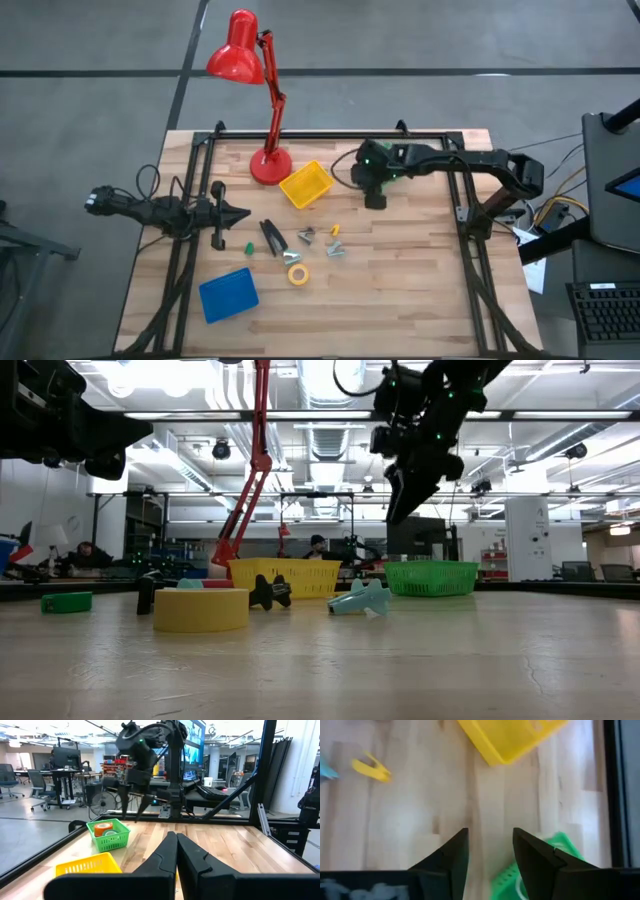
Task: Pick and place Stapler, Stapler remover, tape
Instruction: Put the right blue staple remover into the yellow bin
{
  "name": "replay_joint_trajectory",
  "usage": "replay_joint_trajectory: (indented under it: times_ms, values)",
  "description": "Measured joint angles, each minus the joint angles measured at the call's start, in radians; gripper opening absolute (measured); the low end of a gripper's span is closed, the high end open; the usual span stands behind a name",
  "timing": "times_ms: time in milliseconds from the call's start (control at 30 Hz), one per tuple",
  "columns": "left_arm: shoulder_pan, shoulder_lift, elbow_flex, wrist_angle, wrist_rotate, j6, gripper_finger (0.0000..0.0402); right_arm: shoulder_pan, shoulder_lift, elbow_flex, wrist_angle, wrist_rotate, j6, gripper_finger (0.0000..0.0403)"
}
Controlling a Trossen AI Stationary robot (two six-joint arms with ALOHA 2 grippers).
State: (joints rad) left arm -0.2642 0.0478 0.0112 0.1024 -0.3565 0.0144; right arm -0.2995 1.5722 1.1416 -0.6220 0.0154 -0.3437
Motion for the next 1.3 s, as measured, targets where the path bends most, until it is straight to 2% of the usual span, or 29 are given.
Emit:
replay_joint_trajectory:
  times_ms: [133, 300, 700, 933, 1300]
  values:
    - [0.0, 0.0, 0.0, 0.0, 0.0, 0.0, 0.0007, 0.058, 0.0, 0.0, 0.0, -0.003, 0.041, 0.0157]
    - [0.0, 0.0, 0.0, 0.0, 0.0, 0.0, 0.0007, 0.135, 0.0, 0.0, 0.032, -0.113, 0.086, 0.0152]
    - [0.0, 0.0, 0.0, 0.0, 0.0, 0.0, 0.0007, 0.315, 0.016, -0.001, 0.143, -0.119, 0.107, 0.0131]
    - [0.0, 0.0, 0.0, 0.0, 0.0, 0.0, 0.0007, 0.348, 0.041, -0.028, 0.192, -0.121, 0.138, 0.0129]
    - [0.0, 0.005, 0.0, -0.017, -0.003, 0.0, 0.0007, 0.348, 0.174, -0.052, 0.275, -0.121, 0.144, 0.012]
